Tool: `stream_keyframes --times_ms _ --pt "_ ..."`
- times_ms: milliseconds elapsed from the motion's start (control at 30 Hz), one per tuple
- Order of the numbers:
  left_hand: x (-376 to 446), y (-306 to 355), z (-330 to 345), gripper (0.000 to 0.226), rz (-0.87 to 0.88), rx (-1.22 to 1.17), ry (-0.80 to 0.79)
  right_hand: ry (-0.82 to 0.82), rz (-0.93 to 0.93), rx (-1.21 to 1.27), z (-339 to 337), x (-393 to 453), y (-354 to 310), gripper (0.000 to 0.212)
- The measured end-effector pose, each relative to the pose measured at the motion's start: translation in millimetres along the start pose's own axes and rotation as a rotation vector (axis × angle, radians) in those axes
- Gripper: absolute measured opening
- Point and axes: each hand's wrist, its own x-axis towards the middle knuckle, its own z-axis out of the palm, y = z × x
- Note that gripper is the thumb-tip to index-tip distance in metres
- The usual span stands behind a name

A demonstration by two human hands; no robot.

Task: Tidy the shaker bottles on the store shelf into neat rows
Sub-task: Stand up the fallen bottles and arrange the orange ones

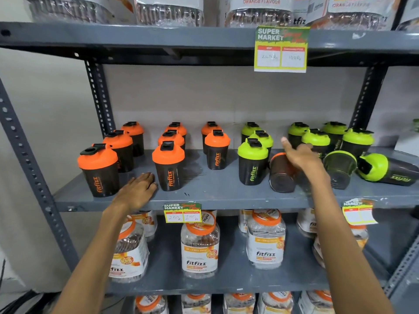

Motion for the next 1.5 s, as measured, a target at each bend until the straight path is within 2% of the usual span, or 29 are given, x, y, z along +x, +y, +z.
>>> stream_keyframes --times_ms 133,267,400,500,700,900,1033,1200,1400,1500 --pt "1.0 -0.9 1.8 0.054 -0.002 0.006 0.000 -0.184 0.042 0.009 9.2 3.3 11.6 0.121" --pt "3.5 -4.0 2.3 0.056 0.000 0.023 -0.008 -0.202 0.060 0.167 20.4 11.8 34.6 0.120" --pt "4.9 -5.0 3.5 0.056 0.005 0.031 -0.004 -0.159 0.074 0.340 14.0 -5.8 41.3 0.096" --pt "5.8 -6.4 5.2 0.057 0.002 0.031 -0.002 -0.089 0.046 0.315 5.5 -33.6 37.8 0.100" --pt "3.7 -4.4 4.8 0.055 0.005 0.015 0.020 0.207 -0.287 0.297 14.3 -119.4 16.8 0.088" --pt "0.0 -1.0 0.6 0.051 0.013 0.008 0.017 0.305 -0.529 0.390 72.0 -145.4 -30.1 0.097" --pt "-2.4 0.2 -2.0 0.051 0.013 0.009 0.006 0.373 -0.580 0.333 115.3 -137.5 -56.8 0.100" --pt "-3.0 -0.4 -2.4 0.054 -0.001 0.005 -0.004 0.420 -0.559 0.246 152.8 -127.8 -66.0 0.099" --pt "-3.2 -2.9 0.0 0.048 0.014 -0.010 0.044 0.462 -0.543 0.206 165.9 -122.6 -65.2 0.104" --pt "-6.6 0.3 1.7 0.040 -0.018 -0.009 0.131 0.455 -0.565 0.212 166.7 -130.8 -56.0 0.107"
